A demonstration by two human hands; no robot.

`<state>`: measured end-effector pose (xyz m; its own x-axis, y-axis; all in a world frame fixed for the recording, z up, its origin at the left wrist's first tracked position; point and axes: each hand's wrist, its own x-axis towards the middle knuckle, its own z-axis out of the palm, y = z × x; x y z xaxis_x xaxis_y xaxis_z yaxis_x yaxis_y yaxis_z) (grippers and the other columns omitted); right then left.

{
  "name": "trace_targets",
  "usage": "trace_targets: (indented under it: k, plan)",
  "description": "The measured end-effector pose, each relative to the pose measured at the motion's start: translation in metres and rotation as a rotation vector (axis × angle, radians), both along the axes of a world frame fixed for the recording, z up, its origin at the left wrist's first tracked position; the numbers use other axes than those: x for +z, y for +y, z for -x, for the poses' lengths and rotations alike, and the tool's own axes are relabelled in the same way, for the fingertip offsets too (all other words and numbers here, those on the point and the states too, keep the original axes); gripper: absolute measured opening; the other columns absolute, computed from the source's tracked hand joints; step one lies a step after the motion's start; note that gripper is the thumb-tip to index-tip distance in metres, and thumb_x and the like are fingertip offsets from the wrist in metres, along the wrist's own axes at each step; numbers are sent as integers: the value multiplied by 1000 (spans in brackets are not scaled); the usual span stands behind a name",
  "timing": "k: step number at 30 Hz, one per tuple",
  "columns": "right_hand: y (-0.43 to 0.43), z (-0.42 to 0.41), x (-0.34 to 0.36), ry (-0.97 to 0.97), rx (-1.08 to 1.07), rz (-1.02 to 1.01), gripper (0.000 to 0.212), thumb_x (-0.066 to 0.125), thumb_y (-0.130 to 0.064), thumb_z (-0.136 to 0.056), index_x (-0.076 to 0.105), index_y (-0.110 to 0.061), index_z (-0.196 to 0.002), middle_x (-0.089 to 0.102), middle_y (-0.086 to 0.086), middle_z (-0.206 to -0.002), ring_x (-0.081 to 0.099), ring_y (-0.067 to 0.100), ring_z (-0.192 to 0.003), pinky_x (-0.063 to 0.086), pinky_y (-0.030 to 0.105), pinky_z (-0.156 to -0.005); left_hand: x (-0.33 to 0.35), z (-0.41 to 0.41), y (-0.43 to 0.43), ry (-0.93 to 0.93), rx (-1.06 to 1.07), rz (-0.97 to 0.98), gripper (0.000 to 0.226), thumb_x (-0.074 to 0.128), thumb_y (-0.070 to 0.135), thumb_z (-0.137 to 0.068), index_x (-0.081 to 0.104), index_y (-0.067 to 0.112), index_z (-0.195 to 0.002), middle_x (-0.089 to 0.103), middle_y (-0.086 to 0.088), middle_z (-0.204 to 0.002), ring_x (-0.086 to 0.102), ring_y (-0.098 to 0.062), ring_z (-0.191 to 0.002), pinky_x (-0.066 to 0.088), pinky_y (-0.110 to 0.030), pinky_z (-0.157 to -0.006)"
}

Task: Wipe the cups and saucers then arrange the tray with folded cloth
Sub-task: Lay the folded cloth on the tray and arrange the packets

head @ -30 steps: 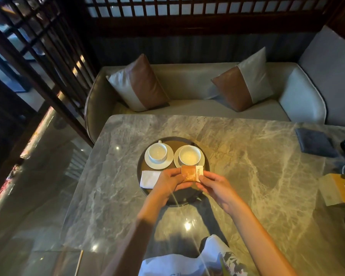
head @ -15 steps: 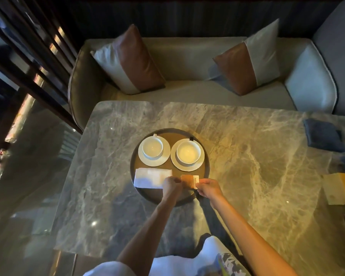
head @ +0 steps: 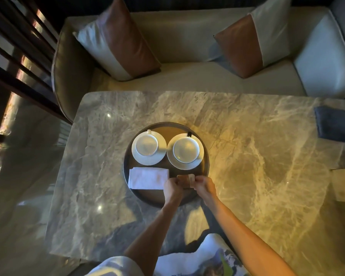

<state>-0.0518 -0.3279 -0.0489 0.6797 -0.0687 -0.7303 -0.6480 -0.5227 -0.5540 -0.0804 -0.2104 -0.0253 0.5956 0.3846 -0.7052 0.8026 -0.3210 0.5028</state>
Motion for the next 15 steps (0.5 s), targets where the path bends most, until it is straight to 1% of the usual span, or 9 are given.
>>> trace_targets:
  k: [2,4,6,8,11,15]
  plan:
    - [0,1,0,-30,42,49,21,68,-22,-84,74,-6,-97,66,3,-84,55,15,-79,40,26,-69,-2,1,-1,-10,9,-9,23,50,7,-90,72,0,-93,73,-16,-94,63,-31,-83,48,-34,-69]
    - [1,-1,3,-20,64,97,22,67,-26,-84,74,-9,-97,69,2,-85,60,18,-79,43,27,-70,-4,1,-2,-21,24,-12,23,50,10,-92,70,-1,-93,73,-16,-98,66,-35,-89,52,-39,-73]
    - [3,-2,5,-14,54,113,20,68,-27,-83,74,-14,-97,74,3,-91,67,23,-86,50,32,-76,-5,1,-2,-28,30,-24,22,50,10,-93,69,-2,-94,71,-16,-104,66,-37,-94,54,-39,-75]
    - [4,-3,8,-8,43,132,21,70,-29,-82,74,-19,-100,75,1,-97,68,24,-92,52,34,-81,-5,0,-3,-34,28,-32,20,50,8,-93,68,0,-98,71,-16,-105,65,-37,-96,54,-41,-78]
    - [3,-2,9,-8,49,165,24,69,-34,-83,73,-22,-103,74,-2,-103,68,24,-97,48,31,-80,-6,0,-3,-41,26,-39,19,50,6,-92,67,1,-99,71,-16,-100,65,-34,-93,54,-41,-78]
    - [1,1,8,-30,39,120,24,68,-31,-83,73,-19,-103,75,1,-101,68,24,-93,50,33,-79,-8,0,-3,-33,30,-26,21,50,9,-94,66,0,-106,70,-17,-107,64,-34,-99,53,-39,-82]
